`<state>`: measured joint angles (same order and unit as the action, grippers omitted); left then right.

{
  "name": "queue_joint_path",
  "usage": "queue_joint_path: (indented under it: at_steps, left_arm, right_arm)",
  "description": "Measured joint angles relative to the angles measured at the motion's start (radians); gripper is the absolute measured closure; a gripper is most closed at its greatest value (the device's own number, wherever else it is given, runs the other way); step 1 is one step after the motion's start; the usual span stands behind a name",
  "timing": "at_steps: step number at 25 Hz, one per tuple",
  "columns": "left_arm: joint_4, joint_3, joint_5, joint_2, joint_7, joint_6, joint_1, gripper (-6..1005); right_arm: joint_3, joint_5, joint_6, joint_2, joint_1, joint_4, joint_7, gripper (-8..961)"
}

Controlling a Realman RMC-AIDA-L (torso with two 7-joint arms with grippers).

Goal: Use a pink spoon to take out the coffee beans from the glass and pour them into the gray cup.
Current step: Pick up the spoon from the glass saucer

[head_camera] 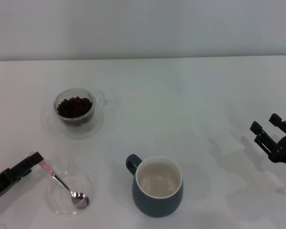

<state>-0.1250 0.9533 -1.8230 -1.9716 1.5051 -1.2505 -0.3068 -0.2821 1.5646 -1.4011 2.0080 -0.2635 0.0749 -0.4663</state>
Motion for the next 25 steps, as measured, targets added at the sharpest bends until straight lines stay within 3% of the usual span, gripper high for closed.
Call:
queue_joint_path:
  at_steps: [11, 17, 25]
  left_arm:
    - [-0.029, 0.000, 0.014, -0.005, 0.002, -0.001, 0.004, 140]
    - [-0.039, -0.001, 0.018, -0.012, -0.008, -0.002, 0.006, 342]
    - [-0.069, -0.004, 0.033, -0.014, 0.015, -0.031, 0.012, 694]
  right_arm:
    - [0.000, 0.000, 0.002, 0.000, -0.005, 0.000, -0.002, 327]
    - [0.000, 0.000, 0.004, 0.000, -0.004, 0.000, -0.006, 327]
    - [0.000, 0.000, 0.009, 0.000, -0.002, 0.000, -0.006, 326]
